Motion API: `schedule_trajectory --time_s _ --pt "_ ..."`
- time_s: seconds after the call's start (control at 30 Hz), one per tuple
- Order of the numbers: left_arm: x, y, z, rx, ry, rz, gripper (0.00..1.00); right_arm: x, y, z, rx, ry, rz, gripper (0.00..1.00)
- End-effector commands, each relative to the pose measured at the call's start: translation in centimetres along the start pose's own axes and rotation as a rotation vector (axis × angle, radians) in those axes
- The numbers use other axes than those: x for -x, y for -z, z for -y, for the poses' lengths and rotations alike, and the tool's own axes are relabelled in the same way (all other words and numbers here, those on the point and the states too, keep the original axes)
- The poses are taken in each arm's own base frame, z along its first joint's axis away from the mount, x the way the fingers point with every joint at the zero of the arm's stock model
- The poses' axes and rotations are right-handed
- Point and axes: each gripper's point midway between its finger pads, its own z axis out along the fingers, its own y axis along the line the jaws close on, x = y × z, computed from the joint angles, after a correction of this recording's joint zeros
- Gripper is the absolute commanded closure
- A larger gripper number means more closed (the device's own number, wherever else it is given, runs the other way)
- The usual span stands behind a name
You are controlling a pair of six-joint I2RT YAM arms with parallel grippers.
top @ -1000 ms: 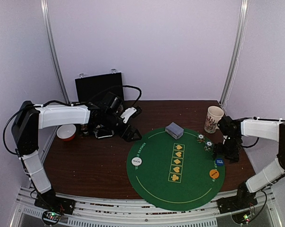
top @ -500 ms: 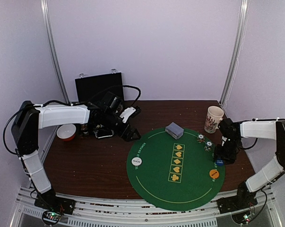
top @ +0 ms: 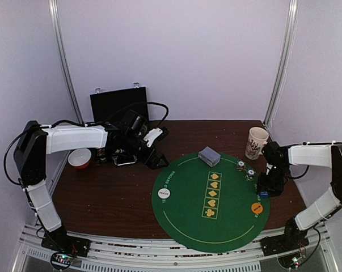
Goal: Distribute texas hold em gaming equipment
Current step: Pick up the small blind button from the poker table mat.
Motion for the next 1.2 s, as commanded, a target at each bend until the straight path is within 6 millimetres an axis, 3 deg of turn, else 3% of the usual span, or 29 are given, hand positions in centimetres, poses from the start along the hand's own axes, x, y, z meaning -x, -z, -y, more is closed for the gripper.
schedule_trajectory --time_s 0.0,0.13,0.53,0.77,1.03,1.17 --pt "1.6 1.3 0.0 0.011 -0.026 0.045 0.13 -0.1 0.0 2.4 -0.119 -0.010 0.004 0.37" --pt "1.7 1.5 0.0 0.012 -0.026 0.048 0.13 0.3 -0.1 2.8 -0.152 -0.002 0.006 0.34" --pt "1.8 1.6 0.0 0.016 -0.027 0.049 0.13 0.5 0.1 2.7 -0.136 0.001 0.017 0.42" --pt "1.8 1.7 0.1 0.014 -0.029 0.050 0.13 0.6 0.6 2.8 -0.130 -0.007 0.028 0.52" --pt "1.9 1.8 0.2 0.007 -0.032 0.054 0.13 1.5 2.5 3.2 -0.140 -0.028 0.087 0.55" --pt "2.1 2.0 0.1 0.015 -0.031 0.059 0.13 3.2 5.2 2.8 -0.127 -0.035 0.148 0.58"
